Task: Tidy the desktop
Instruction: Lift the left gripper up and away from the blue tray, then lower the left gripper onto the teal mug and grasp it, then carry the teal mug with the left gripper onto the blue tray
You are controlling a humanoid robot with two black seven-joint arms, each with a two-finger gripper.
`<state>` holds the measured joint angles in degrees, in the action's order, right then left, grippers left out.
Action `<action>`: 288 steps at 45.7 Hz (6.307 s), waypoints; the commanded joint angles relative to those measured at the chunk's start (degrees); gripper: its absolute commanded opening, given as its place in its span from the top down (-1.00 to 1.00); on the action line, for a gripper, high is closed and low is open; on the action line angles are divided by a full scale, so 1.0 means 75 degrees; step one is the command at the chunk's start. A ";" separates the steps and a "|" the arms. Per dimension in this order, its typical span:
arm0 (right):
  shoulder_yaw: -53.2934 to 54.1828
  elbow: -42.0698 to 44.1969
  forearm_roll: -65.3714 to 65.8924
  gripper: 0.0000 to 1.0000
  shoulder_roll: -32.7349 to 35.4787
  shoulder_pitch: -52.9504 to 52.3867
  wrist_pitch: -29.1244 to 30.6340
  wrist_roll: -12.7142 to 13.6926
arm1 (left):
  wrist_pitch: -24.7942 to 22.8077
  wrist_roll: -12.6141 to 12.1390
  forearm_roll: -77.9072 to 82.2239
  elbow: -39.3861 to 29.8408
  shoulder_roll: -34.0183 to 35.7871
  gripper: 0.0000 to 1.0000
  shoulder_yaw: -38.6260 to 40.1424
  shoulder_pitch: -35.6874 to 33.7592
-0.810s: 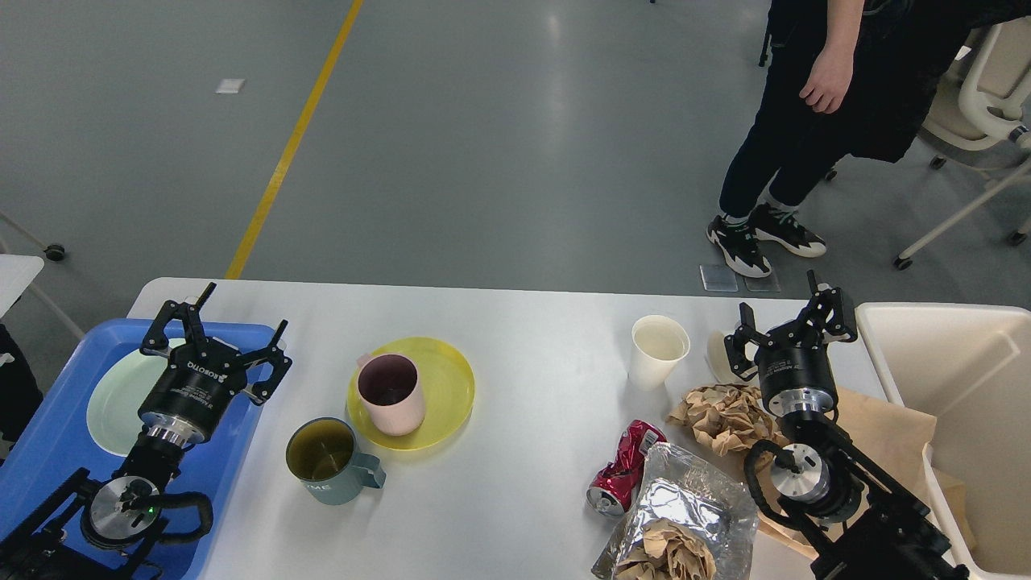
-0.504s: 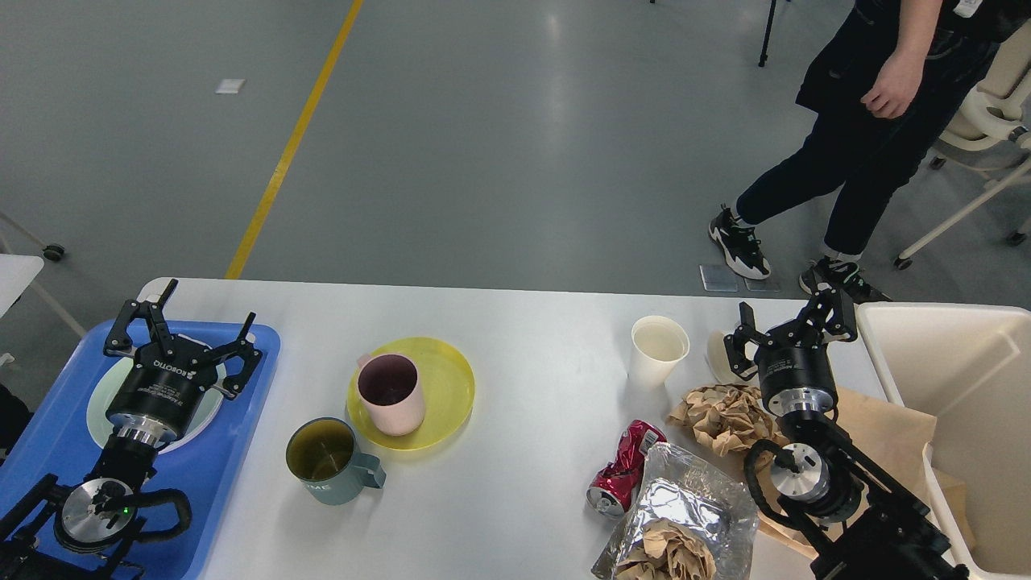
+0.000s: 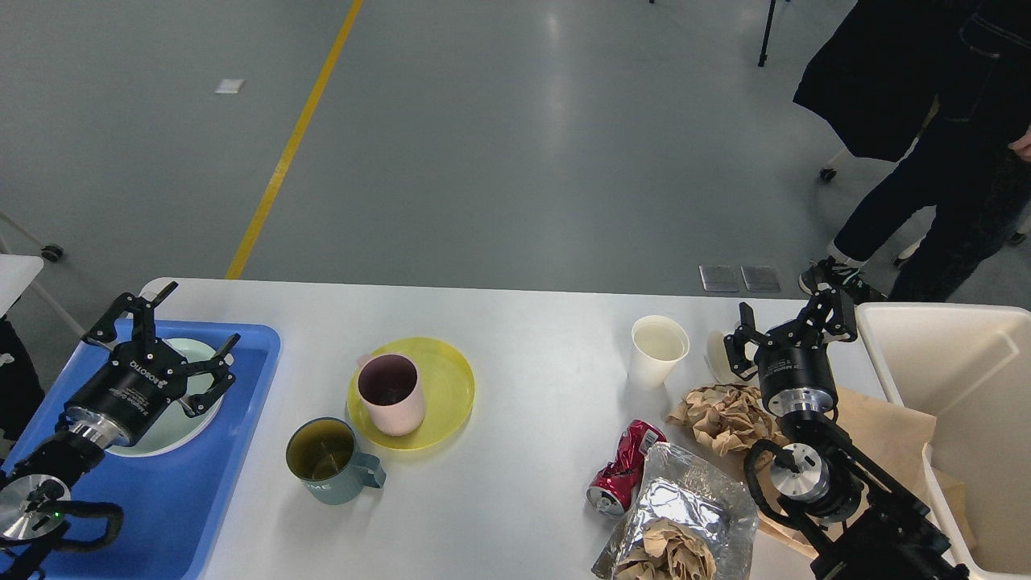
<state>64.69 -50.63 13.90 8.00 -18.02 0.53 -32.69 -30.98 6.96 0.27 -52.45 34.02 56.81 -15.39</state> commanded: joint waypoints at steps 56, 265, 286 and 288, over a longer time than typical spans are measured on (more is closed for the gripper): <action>0.0000 0.0001 -0.0001 -1.00 0.0000 0.0000 0.0000 0.0000 | -0.2934 0.0033 -0.0094 -0.0552 -0.0583 -0.93 -1.7252 -1.3836; 0.0000 0.0036 -0.0001 -1.00 0.0000 -0.0023 0.0000 0.0000 | 0.0500 -0.1233 -0.1313 -0.5768 -0.1852 0.99 -1.8589 -1.5078; 0.0000 0.0036 -0.0001 -1.00 0.0000 -0.0011 0.0000 0.0000 | -0.1764 -0.0822 -0.1301 -0.5956 -0.2403 0.99 -1.9421 -1.7096; 0.0000 0.0036 -0.0001 -1.00 0.0000 -0.0011 0.0000 0.0000 | -0.1775 -0.0822 -0.1301 -0.5921 -0.2333 0.99 -1.9585 -1.7061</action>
<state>64.69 -50.36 13.89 8.00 -18.16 0.53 -32.70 -44.15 0.88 -9.61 -97.15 16.25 -88.26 -143.91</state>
